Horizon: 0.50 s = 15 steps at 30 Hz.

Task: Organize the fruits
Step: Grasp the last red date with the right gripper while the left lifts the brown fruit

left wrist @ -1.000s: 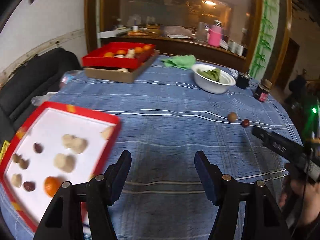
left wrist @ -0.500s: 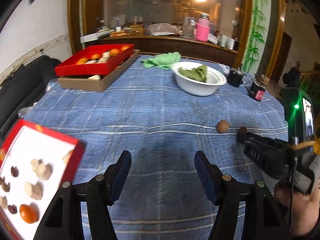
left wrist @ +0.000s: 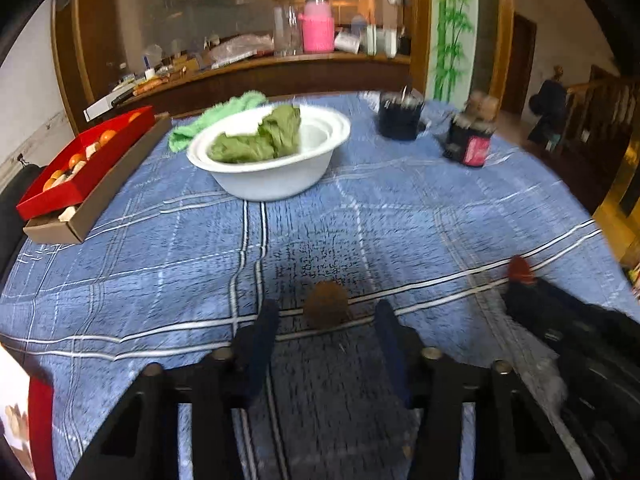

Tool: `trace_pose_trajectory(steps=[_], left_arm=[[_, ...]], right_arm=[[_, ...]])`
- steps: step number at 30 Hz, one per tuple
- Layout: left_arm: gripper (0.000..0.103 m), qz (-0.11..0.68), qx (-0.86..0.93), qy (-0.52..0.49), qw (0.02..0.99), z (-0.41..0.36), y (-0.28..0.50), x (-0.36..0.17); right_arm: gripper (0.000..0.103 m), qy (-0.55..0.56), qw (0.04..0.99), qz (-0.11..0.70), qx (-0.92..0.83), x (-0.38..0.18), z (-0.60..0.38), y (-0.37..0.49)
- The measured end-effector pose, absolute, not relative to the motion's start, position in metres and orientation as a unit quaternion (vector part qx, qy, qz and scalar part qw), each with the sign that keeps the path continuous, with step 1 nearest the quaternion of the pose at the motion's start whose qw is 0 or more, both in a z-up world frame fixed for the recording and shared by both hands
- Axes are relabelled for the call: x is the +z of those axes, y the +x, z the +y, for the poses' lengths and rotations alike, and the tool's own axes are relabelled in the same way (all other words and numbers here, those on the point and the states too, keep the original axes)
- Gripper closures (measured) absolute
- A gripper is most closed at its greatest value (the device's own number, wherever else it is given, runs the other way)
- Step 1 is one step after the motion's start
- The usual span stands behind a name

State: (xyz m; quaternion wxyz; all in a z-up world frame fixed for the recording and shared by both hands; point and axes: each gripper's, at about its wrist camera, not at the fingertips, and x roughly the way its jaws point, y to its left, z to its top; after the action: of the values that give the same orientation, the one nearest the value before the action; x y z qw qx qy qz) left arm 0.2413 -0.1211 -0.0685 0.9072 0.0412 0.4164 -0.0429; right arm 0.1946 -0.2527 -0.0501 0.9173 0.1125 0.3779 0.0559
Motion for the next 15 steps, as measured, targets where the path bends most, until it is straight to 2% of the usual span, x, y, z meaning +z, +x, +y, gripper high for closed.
trace_pose_trajectory(steps=[1, 2, 9, 15], left_arm=[[0.074, 0.433, -0.044, 0.04, 0.9, -0.122, 0.248, -0.074], [0.079, 0.43, -0.051, 0.031, 0.901, -0.122, 0.249, -0.074], [0.079, 0.441, -0.035, 0.034, 0.896, -0.111, 0.232, -0.074], [0.079, 0.452, -0.028, 0.034, 0.891, -0.087, 0.175, -0.068]], right_arm=[[0.085, 0.115, 0.918, 0.375, 0.059, -0.049, -0.253, 0.194], [0.085, 0.115, 0.918, 0.374, 0.061, -0.048, -0.253, 0.194], [0.085, 0.116, 0.918, 0.373, 0.065, -0.049, -0.254, 0.195], [0.085, 0.098, 0.91, 0.399, 0.056, -0.059, -0.244, 0.198]])
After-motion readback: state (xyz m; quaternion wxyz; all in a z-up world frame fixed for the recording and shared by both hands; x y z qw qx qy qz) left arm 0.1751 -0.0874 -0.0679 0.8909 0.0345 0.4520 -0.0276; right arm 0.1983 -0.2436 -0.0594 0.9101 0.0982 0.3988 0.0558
